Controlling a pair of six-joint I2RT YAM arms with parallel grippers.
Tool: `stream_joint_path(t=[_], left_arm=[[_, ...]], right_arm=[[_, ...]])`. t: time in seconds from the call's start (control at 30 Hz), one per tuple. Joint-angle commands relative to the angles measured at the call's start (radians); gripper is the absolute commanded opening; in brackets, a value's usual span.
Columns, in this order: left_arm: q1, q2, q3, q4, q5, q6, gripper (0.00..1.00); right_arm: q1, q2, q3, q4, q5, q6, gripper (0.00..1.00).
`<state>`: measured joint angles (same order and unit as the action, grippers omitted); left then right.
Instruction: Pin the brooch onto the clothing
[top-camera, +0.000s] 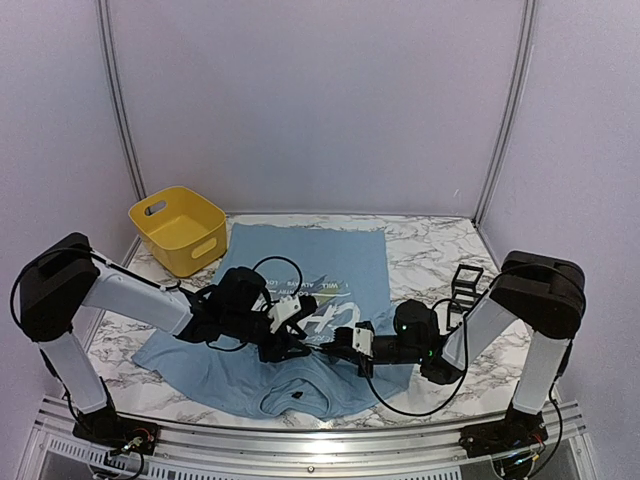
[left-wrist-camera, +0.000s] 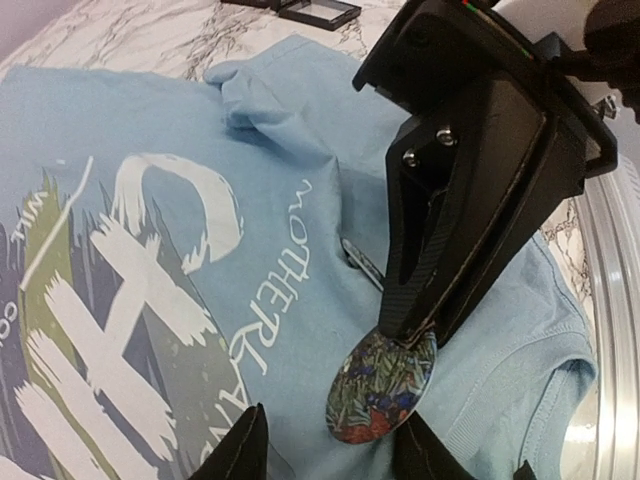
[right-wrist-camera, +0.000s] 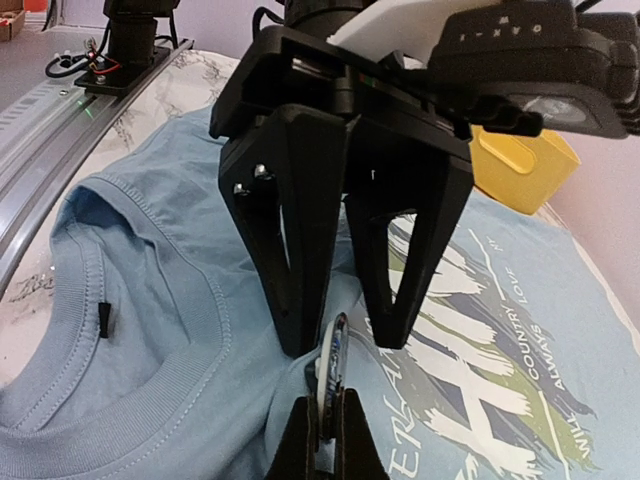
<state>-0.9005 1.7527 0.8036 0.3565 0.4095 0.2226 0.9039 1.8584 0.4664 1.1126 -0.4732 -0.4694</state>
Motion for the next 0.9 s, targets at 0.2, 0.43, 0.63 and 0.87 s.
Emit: stream_joint_path(t=[0.2,0.43,0.63,0.87], left_arm=[[0.023,-0.075,-0.039,0.06,0.082,0.089,0.46],[0.025,-0.114,-0.075,0.06,0.134,0.151,0.47],[0.024,-0.057,-0.036,0.073,0.05,0.13,0.41],[0.022,-0.044,-0.029,0.094,0.075,0.11,0.21]], right_arm=[[-0.008,-0.007,0.005,0.051,-0.076,0.035,0.0],[-0.011,-0.002,0.011,0.048,-0.074,0.034,0.0],[-0.012,-0.004,0.017,0.049,-0.083,0.035,0.0],[-0.013,-0.004,0.018,0.046,-0.084,0.032,0.0]])
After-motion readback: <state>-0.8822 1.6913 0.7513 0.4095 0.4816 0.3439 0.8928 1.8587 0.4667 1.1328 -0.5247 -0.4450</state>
